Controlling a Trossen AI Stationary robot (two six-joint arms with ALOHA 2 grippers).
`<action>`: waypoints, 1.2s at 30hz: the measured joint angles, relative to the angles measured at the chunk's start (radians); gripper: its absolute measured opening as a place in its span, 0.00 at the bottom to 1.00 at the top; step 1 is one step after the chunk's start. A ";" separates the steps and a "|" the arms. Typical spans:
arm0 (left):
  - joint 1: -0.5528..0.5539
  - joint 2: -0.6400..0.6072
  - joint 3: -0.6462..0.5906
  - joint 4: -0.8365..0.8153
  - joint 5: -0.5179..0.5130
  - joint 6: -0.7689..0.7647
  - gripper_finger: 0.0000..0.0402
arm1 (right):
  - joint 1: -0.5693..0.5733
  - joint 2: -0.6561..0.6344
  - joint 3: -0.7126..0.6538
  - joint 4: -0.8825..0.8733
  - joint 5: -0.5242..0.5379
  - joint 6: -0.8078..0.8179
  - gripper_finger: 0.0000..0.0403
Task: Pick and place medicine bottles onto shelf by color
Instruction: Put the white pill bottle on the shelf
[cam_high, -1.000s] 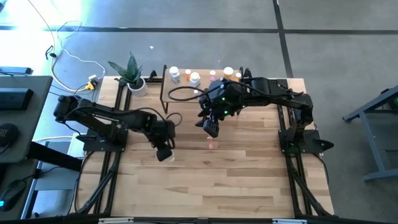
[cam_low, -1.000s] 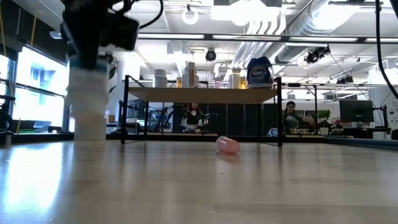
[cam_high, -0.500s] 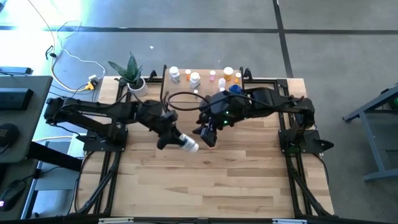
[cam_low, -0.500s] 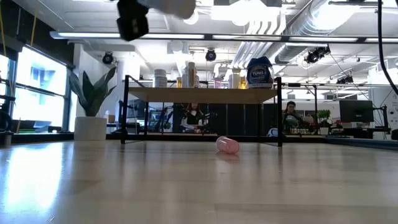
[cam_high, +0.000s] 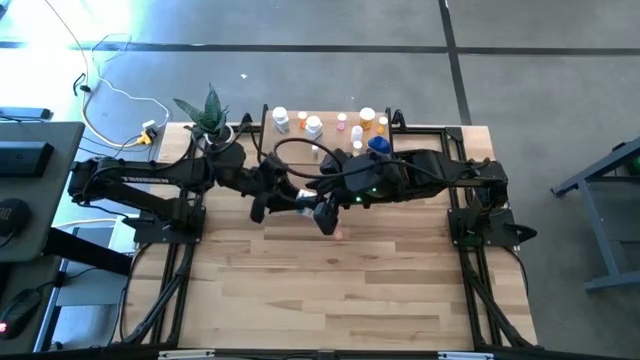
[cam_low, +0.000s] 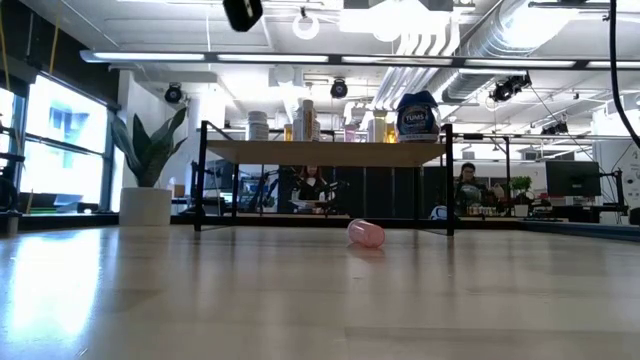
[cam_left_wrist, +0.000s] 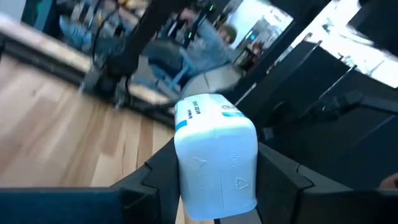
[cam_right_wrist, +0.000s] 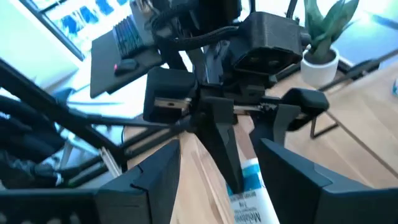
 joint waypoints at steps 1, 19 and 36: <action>0.006 0.000 0.000 0.020 0.000 0.006 0.37 | 0.001 0.000 0.000 0.012 0.008 -0.003 0.51; 0.097 0.000 0.000 0.336 -0.011 0.006 0.37 | 0.015 0.000 0.000 0.178 0.329 -0.116 0.51; 0.167 0.001 0.000 0.476 -0.126 0.109 0.37 | -0.021 0.000 0.000 0.624 0.603 -0.504 0.51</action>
